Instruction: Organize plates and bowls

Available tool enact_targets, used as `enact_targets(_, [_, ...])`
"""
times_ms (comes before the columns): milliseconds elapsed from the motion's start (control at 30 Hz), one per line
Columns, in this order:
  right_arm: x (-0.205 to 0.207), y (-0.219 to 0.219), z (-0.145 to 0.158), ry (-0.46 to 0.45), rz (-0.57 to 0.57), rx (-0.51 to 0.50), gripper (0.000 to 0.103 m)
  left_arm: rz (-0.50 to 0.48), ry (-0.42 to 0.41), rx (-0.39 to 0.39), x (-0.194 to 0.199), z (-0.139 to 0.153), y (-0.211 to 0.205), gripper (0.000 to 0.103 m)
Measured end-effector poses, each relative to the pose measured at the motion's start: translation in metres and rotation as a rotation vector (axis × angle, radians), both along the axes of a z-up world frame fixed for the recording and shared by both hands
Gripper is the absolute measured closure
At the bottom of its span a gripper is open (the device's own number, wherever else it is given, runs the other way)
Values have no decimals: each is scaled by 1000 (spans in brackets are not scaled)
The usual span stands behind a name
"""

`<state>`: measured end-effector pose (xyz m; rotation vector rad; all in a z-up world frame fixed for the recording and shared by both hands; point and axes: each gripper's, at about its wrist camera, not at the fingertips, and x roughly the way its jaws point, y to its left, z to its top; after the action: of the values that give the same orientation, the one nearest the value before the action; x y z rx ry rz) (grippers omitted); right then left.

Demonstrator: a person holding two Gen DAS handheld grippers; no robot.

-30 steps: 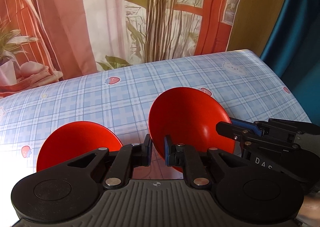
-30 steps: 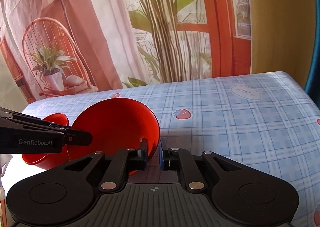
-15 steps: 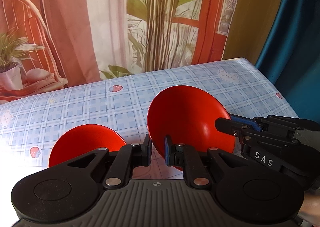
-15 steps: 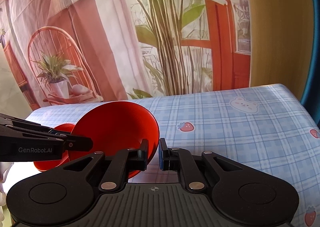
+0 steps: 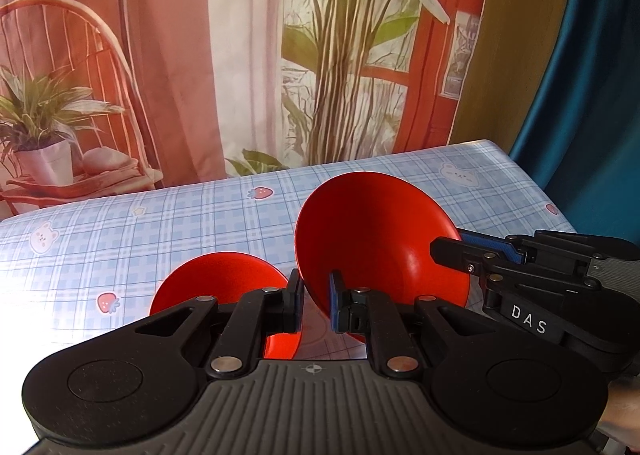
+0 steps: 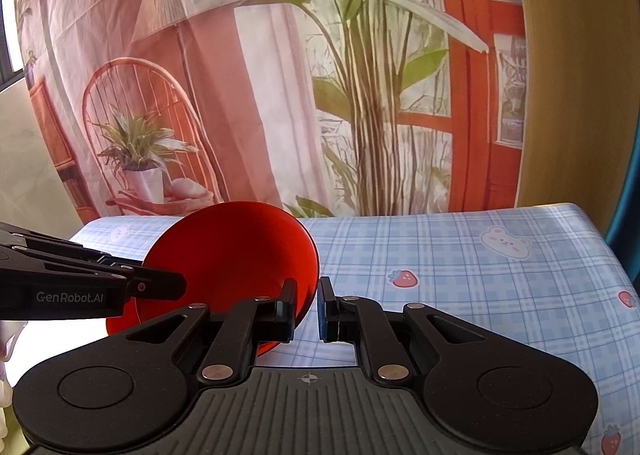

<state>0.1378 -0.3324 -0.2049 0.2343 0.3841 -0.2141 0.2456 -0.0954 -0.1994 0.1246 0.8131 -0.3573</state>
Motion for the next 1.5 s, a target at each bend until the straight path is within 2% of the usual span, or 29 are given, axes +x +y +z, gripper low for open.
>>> enact_targets(400, [23,44,14,3,67,-45,93,67,-21,-26,-7,11,49,89])
enact_targets(800, [64,86,8,37,139,-59,93,149,14,-50,-6,-4,102,89])
enact_targets(1167, [81,100,1,59,162,-63,93,172,35,-59,-3,-12,117,89])
enact_targets(1500, [83,95,-2,77,146,-77,93,162,49,-72,3,-17,112,89])
